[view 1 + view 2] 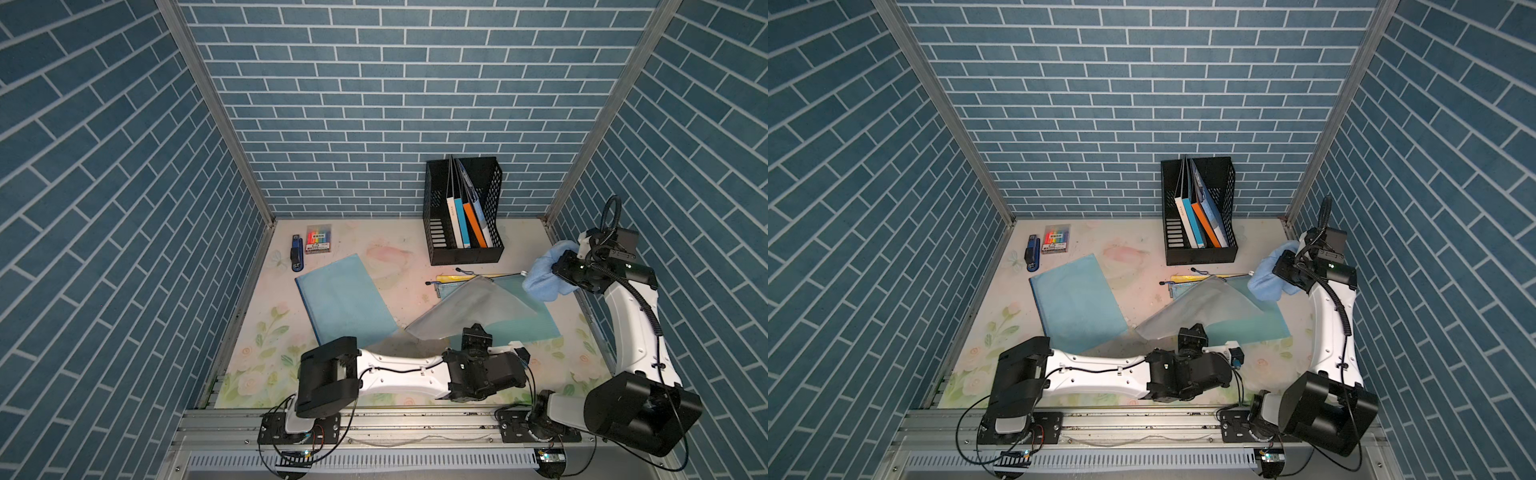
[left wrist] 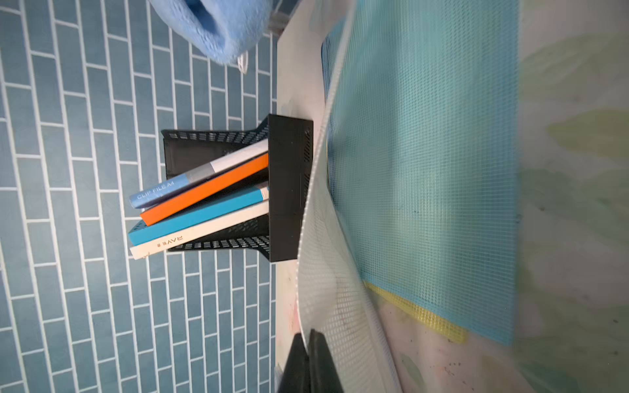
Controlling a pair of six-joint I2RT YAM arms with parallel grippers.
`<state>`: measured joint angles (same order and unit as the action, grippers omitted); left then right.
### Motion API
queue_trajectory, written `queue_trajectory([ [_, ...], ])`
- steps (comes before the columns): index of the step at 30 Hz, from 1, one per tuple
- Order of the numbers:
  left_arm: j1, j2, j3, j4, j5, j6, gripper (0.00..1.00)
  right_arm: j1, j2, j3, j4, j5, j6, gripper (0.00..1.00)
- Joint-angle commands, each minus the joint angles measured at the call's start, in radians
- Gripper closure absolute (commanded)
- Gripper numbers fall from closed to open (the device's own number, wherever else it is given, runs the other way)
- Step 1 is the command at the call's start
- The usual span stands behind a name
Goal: Wipe the document bag
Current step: Adjust the document bag at the center of the board.
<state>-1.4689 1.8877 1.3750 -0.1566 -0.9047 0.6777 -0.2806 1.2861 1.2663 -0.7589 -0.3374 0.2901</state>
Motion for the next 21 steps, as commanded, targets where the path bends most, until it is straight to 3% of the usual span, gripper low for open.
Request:
queue_trajectory([
  [1,-0.001,-0.046,-0.076,0.194,0.097,0.067,1.00,-0.003,-0.002,-0.022,0.027,-0.034,0.029,0.94],
  [11,-0.004,0.000,-0.139,0.101,0.310,-0.087,0.98,-0.003,0.016,-0.071,0.018,-0.034,0.017,0.94],
  [16,-0.002,0.012,-0.186,0.094,0.330,-0.117,0.94,0.002,0.032,-0.092,0.018,-0.040,0.014,0.95],
  [21,-0.002,0.035,-0.211,0.112,0.392,-0.148,0.87,0.093,0.058,-0.093,0.010,-0.021,0.000,0.95],
])
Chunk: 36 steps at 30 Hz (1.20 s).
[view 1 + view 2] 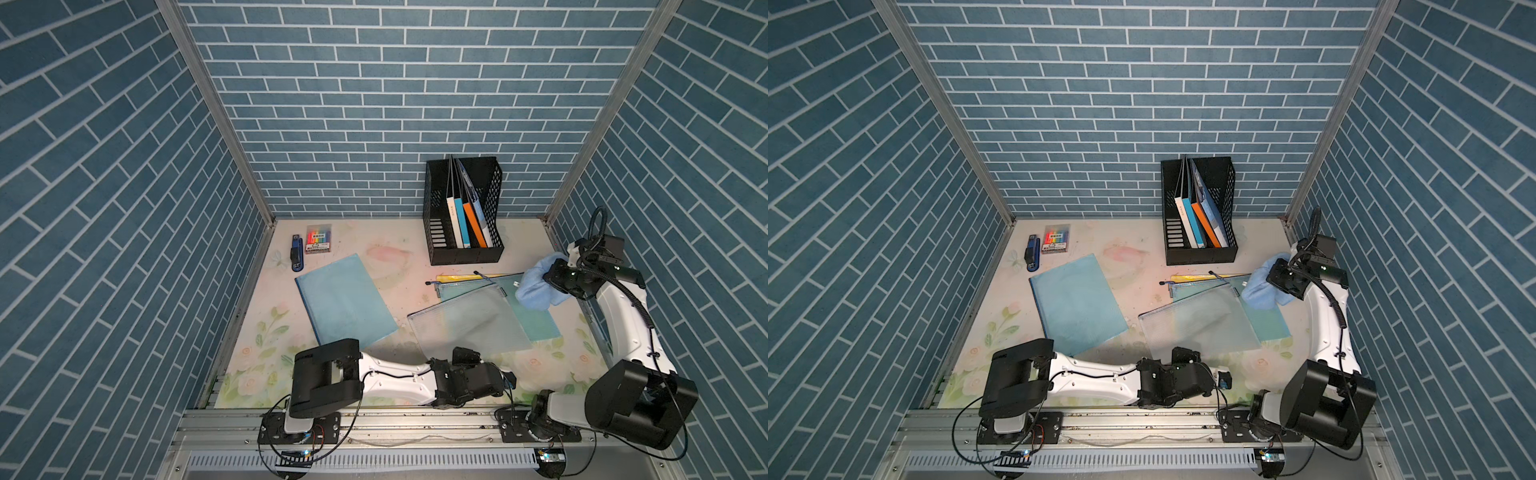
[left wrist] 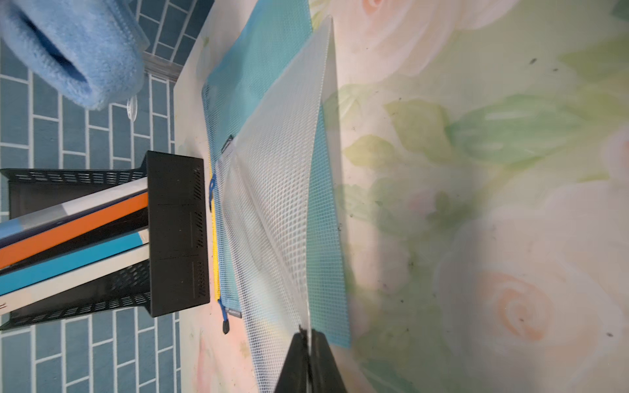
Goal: Wipe the document bag
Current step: Adjust the document bag at the center of the board, then place the cleaning item at the center of the board.
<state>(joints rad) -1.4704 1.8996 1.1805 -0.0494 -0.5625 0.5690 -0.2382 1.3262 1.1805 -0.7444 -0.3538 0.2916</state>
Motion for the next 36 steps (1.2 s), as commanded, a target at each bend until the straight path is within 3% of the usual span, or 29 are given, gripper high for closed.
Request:
queue_trajectory([
  [1,-0.001,0.028,-0.016,0.005,0.059,-0.047,0.85,0.076,0.025,-0.006,-0.004,-0.003,-0.002,0.95],
  [8,0.014,0.014,-0.025,-0.018,0.136,-0.109,0.56,0.264,0.070,0.025,0.026,0.046,0.009,0.96],
  [11,0.025,-0.014,-0.051,-0.034,0.178,-0.156,0.35,0.361,0.110,0.069,0.037,0.063,-0.008,0.96],
  [14,0.031,-0.044,-0.080,-0.041,0.191,-0.211,0.25,0.457,0.158,0.123,0.056,0.086,-0.020,0.96],
  [20,0.058,-0.153,-0.191,-0.032,0.203,-0.351,0.21,0.631,0.325,0.247,0.119,0.048,-0.026,0.95],
  [25,0.075,-0.313,-0.359,-0.022,0.235,-0.492,0.19,0.780,0.533,0.442,0.117,0.032,-0.063,0.94],
  [32,0.081,-0.388,-0.448,-0.066,0.274,-0.600,0.19,0.866,0.897,0.760,0.077,0.056,-0.077,0.91],
  [36,0.085,-0.407,-0.468,-0.071,0.256,-0.643,0.20,0.873,1.021,0.860,0.012,0.101,-0.069,0.82],
])
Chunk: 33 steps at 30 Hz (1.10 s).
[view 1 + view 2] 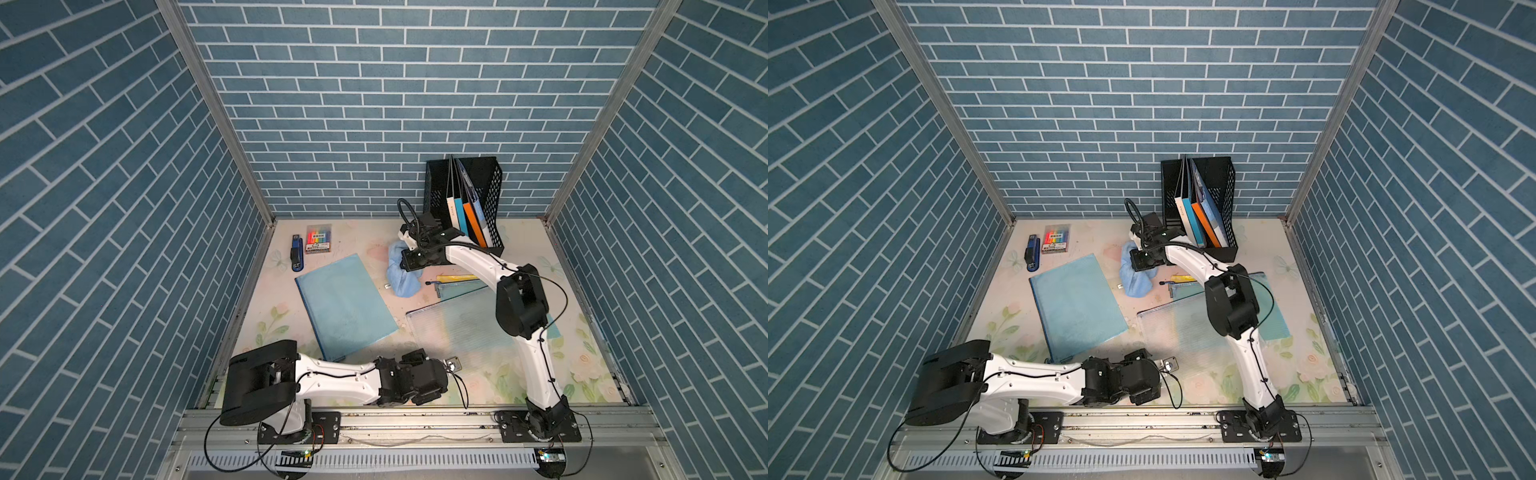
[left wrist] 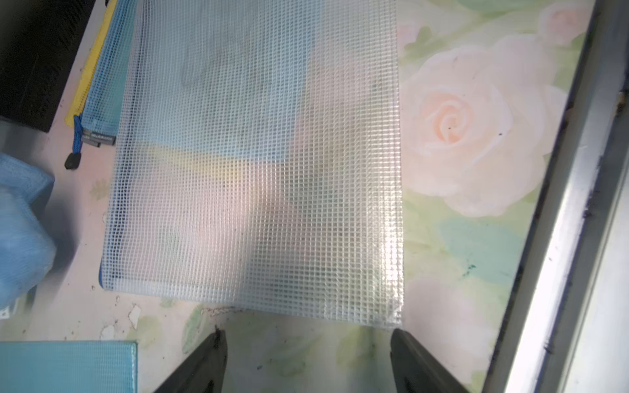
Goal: Wipe the document bag
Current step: Place the cleaning item at the center of the board.
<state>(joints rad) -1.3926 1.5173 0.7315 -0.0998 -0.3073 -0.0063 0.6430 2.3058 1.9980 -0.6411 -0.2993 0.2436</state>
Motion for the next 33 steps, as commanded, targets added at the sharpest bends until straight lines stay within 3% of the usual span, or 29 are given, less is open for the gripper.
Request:
queue_trajectory([
  [1,0.010,-0.040,-0.029,-0.017,-0.005,-0.079,0.20,-0.009,0.040,0.035,-0.093,0.059,-0.021,0.75],
  [4,0.040,-0.107,-0.065,-0.003,-0.006,-0.128,0.20,-0.008,-0.023,-0.057,-0.028,0.060,-0.025,0.43],
  [5,0.058,-0.137,-0.081,0.007,-0.001,-0.148,0.19,-0.008,-0.050,-0.090,0.005,0.056,-0.026,0.25],
  [7,0.095,-0.202,-0.114,0.027,0.007,-0.191,0.19,-0.008,-0.084,-0.106,0.032,0.048,-0.030,0.02],
  [15,0.289,-0.540,-0.319,0.144,0.065,-0.466,0.11,-0.009,-0.106,-0.054,0.014,0.023,-0.026,0.01],
  [19,0.394,-0.606,-0.375,0.170,0.144,-0.559,0.10,-0.009,-0.170,-0.072,-0.010,0.027,-0.034,0.01],
  [22,0.423,-0.545,-0.350,0.170,0.177,-0.586,0.10,-0.012,-0.283,-0.186,0.011,0.092,-0.048,0.01],
  [26,0.461,-0.364,-0.273,0.232,0.266,-0.613,0.10,-0.066,-0.467,-0.378,0.042,0.117,-0.038,0.01],
  [33,0.544,-0.103,-0.125,0.272,0.352,-0.650,0.09,-0.350,-0.691,-0.660,-0.011,0.132,-0.072,0.10],
])
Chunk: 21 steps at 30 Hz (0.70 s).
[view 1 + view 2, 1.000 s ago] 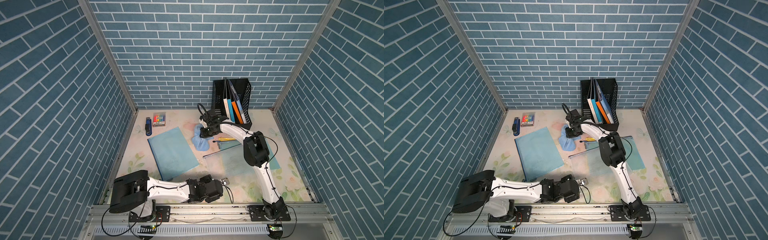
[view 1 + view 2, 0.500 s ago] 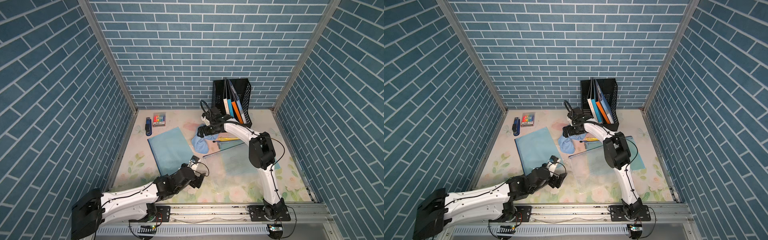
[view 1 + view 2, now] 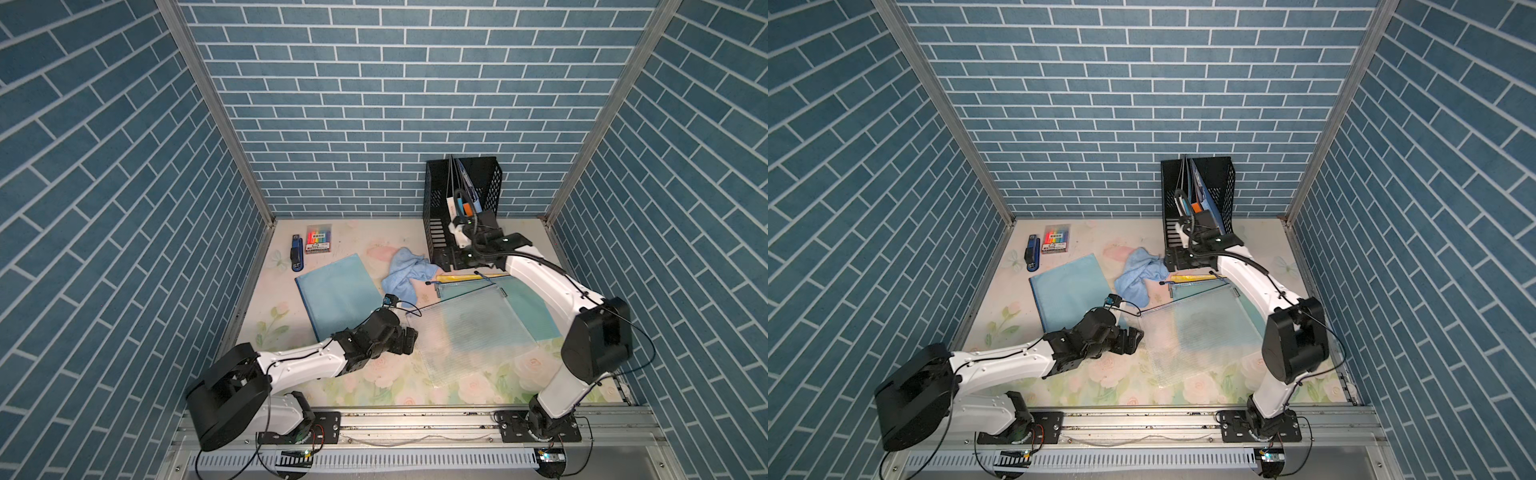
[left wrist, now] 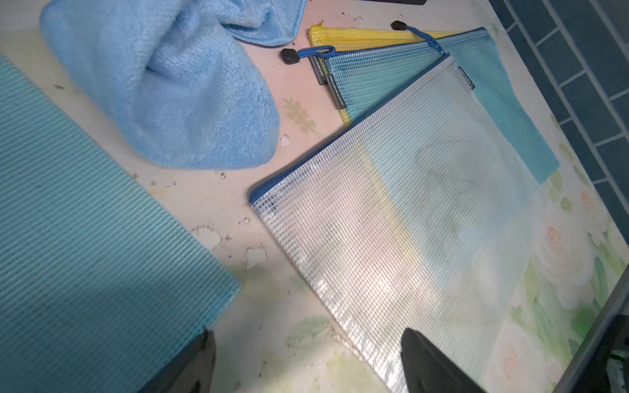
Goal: Wipe the document bag
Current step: Place the cleaning item at the center of the board, then adjust the document bag.
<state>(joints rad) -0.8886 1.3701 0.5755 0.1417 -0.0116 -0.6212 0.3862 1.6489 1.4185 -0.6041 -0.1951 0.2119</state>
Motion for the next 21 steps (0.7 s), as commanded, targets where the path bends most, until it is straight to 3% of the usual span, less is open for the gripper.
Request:
queue_trajectory([
  [1,0.055,0.070,0.041,0.036,0.077,-0.039,0.09,-0.150,-0.045,-0.111,-0.058,0.021,-0.048,0.13],
  [7,0.072,0.176,0.095,0.049,0.094,-0.054,0.09,-0.387,-0.003,-0.226,-0.057,-0.044,-0.060,0.20],
  [11,0.073,0.217,0.119,0.060,0.098,-0.057,0.09,-0.405,0.084,-0.204,-0.042,-0.007,-0.088,0.26],
  [13,0.073,0.219,0.121,0.063,0.089,-0.057,0.09,-0.402,0.136,-0.167,-0.037,-0.002,-0.108,0.34],
  [21,0.076,0.194,0.097,0.060,0.057,-0.068,0.09,-0.385,0.237,-0.150,0.001,0.053,-0.140,0.39],
])
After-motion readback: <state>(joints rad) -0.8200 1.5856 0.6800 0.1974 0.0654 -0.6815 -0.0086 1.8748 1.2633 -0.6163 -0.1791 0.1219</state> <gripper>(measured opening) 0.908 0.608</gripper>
